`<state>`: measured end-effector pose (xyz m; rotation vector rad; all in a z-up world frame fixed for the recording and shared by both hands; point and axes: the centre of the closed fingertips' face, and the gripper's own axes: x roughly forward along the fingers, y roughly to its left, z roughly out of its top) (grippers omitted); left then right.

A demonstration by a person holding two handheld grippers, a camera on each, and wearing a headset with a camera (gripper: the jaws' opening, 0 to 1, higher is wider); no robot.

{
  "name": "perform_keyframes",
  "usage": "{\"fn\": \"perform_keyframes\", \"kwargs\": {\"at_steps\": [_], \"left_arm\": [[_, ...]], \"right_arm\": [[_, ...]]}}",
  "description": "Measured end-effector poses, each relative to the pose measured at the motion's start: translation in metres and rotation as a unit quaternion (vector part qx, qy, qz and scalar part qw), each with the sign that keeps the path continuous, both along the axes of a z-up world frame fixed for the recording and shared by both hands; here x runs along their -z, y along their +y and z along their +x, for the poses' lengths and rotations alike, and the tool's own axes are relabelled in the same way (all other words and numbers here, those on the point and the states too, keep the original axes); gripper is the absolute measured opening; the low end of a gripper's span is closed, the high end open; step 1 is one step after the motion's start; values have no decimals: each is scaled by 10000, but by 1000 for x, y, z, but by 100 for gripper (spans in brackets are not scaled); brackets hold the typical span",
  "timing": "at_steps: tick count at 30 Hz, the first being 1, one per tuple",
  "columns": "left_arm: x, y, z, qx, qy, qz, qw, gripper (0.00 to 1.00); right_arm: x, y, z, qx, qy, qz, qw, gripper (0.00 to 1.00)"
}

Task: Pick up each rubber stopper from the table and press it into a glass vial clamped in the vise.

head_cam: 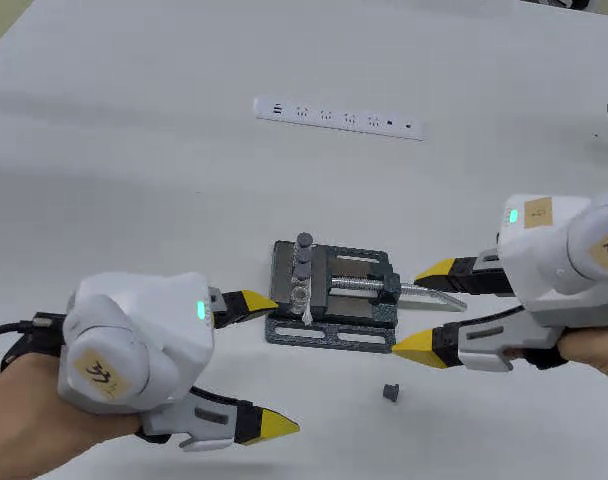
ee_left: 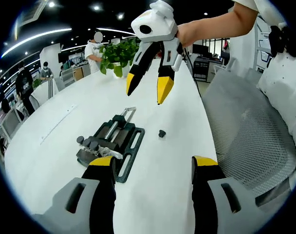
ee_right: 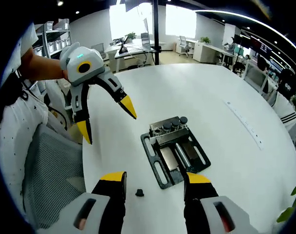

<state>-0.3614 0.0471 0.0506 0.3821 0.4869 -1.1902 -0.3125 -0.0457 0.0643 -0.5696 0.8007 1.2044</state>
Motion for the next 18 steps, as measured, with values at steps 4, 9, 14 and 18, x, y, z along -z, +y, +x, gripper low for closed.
{"fn": "perform_keyframes", "kwargs": {"at_steps": [4,9,14,18], "left_arm": [[4,-12,0,168,0,37,9999,57],[13,-27,1,357,17,158,9992,51],[28,-39,0,589,-19,384,9975,43],[35,-51,1,785,-111,488,9957,36]], "right_arm": [[2,-13,-8,83,17,10,10000,46],[4,-27,-17,181,35,108,9998,50],[4,-38,-23,241,4,224,9995,51],[6,-46,-30,248,22,257,9994,53]]}}
